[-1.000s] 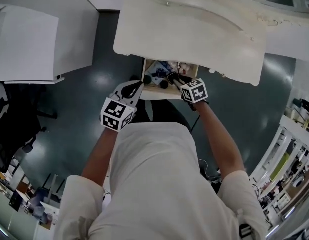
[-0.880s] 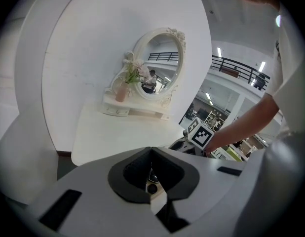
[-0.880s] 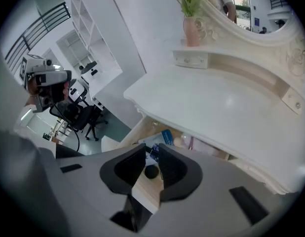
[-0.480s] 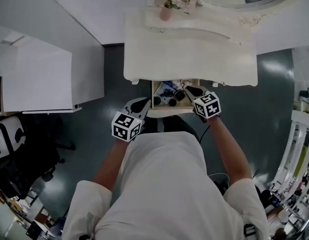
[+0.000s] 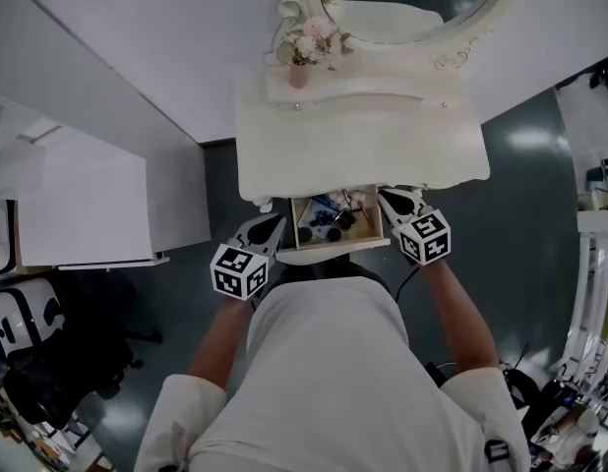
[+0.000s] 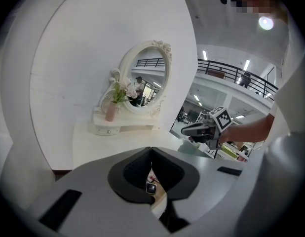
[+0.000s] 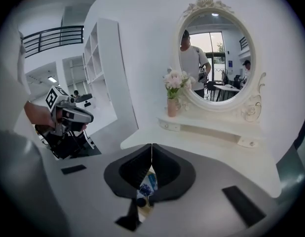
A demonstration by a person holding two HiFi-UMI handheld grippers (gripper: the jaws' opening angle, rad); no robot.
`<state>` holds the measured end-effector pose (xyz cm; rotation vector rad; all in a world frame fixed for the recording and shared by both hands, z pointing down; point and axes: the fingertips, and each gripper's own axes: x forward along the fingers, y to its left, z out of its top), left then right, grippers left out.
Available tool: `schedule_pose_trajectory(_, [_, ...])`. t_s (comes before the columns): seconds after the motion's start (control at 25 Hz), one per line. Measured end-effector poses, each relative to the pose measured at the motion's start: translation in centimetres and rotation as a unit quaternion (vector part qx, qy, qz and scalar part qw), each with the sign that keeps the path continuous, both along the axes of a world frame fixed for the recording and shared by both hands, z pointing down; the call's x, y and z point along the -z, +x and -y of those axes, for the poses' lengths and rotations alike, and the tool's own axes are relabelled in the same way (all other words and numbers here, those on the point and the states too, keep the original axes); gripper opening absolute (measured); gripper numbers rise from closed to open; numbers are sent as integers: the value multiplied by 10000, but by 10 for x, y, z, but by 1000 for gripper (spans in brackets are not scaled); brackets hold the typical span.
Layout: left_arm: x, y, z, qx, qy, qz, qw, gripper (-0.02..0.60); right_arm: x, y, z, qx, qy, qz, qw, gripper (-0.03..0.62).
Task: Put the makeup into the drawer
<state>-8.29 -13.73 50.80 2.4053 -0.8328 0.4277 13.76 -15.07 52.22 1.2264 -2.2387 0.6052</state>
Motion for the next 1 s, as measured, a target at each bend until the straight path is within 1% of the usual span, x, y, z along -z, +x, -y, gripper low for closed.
schedule_pose_trajectory(0.16, [25,5,19,235,337,-28,9992,17,31,25,11,-218,472,-54,9986,31])
schedule_pose_trajectory(0.32, [46,10,23,427,570,-6,9975,17,59,51,9,-437,764,-94,9961,31])
schedule_pose_trajectory(0.48, [66,13,30,606,917,25,9939,17,77,71,10,-567,1108,-256,9919,31])
schedule_pose_trajectory(0.64, [77,16,36,839,1138,9,9900,17,81,85,6,-613,1288,-330,9892,31])
schedule_pose_trajectory(1.0, [90,17,29,1021,1480,161,9836,17,96,101,-7,-656,1679,-330,9831,31])
